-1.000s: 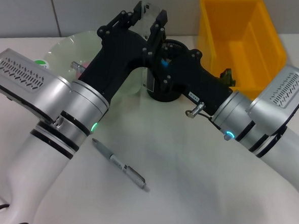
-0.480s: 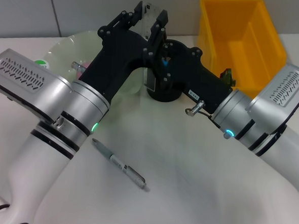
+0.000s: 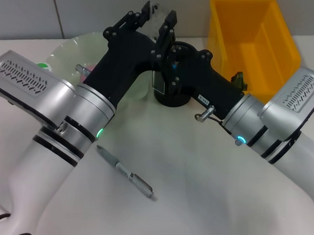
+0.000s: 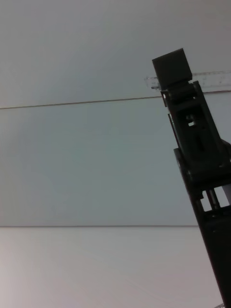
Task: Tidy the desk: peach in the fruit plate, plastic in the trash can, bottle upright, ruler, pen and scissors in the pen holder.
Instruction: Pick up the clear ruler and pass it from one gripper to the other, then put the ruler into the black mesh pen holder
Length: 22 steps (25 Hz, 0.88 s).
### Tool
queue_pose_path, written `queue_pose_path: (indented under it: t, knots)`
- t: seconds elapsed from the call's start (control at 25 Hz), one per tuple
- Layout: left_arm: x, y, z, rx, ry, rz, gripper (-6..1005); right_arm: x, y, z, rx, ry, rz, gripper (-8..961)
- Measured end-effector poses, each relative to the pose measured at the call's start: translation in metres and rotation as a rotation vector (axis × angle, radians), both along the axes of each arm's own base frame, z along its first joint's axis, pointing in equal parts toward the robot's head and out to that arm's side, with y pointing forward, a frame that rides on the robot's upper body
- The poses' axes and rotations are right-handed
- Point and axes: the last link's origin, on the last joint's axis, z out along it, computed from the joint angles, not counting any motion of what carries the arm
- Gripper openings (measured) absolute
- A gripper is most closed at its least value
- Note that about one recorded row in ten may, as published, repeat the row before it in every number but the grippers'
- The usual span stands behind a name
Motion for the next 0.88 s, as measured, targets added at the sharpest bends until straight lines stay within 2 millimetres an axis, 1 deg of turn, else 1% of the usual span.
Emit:
queue_pose_path:
  t: [0.52,0.88]
  knots:
    - [0.0056,-0.0028,-0.0032,-0.009,0.027,-0.049,529,0.0007,0.0001,-0.0005,-0.001,-0.004,-0.004,3]
    - [0.0059,-0.0016,-0.0018,-0.005,0.025,-0.054,683,0.001,0.0004,-0.0003,0.0,-0.005,-0.005,6]
